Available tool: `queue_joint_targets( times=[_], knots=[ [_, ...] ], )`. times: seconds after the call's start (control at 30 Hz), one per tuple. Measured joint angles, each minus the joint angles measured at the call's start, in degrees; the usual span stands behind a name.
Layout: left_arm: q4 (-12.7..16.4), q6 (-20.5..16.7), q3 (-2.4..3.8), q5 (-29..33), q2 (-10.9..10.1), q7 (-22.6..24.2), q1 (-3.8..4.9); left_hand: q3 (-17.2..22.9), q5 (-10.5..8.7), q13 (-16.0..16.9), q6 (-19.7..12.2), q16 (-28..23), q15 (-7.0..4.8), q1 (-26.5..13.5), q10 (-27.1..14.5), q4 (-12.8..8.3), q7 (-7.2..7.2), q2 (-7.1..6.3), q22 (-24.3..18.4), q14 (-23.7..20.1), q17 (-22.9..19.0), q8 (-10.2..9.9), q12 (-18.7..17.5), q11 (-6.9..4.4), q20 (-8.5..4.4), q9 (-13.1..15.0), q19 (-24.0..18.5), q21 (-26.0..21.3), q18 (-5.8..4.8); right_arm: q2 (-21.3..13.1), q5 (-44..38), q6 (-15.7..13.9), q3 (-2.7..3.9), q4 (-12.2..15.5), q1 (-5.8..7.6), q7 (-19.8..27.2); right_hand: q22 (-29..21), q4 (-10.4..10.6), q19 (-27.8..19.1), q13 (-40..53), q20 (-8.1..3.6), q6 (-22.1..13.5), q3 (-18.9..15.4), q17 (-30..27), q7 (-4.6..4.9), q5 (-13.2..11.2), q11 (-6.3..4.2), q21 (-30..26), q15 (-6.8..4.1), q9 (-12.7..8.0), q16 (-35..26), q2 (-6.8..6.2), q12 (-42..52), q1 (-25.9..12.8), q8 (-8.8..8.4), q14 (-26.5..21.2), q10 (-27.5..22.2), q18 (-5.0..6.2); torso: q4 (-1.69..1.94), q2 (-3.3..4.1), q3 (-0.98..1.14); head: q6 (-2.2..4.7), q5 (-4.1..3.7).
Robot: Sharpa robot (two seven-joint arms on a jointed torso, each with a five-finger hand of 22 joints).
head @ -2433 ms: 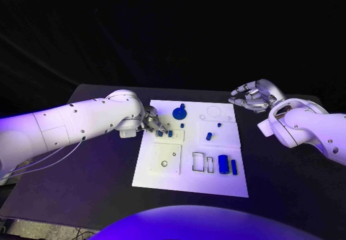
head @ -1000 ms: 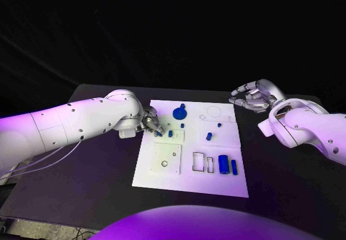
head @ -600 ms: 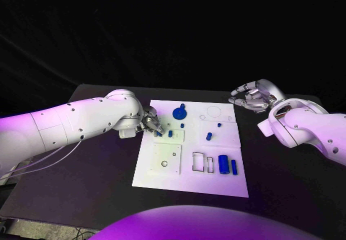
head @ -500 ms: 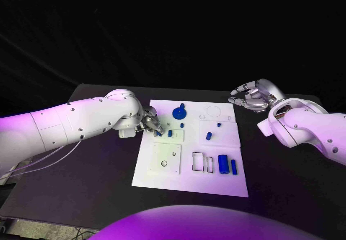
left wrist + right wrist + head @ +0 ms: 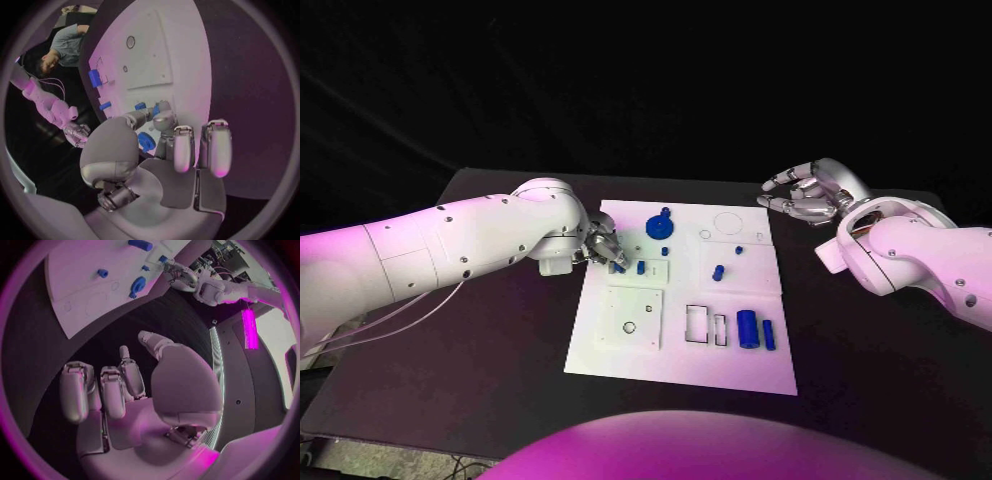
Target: Assemble the parts on the task board
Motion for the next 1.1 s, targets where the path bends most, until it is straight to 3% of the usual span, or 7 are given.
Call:
queue_joint_targets(
  times=[1.1],
  knots=[
    [0.45,1.67,0.08,-1.59,0.25,-0.29,0.1,-0.01,-0.34,0.74,0.19,0.0,0.0,0.22,0.41,-0.01,-0.04,0.22,-0.02,0.0,-0.01,0.1,0.2,-0.01,0.21,-0.1,0.21,0.27,-0.01,0.01,0.0,0.0,0.0,-0.03,-0.02,0.01,-0.02,0.0,0.0,-0.01,0.0,0.0,0.0,-0.02,0.0,0.0,0.0,0.0,0.0,-0.02,0.0,0.0,0.0,0.0,0.0,0.0,0.0,0.0,0.01,0.02,-0.01,0.0,-0.05]
  ],
)
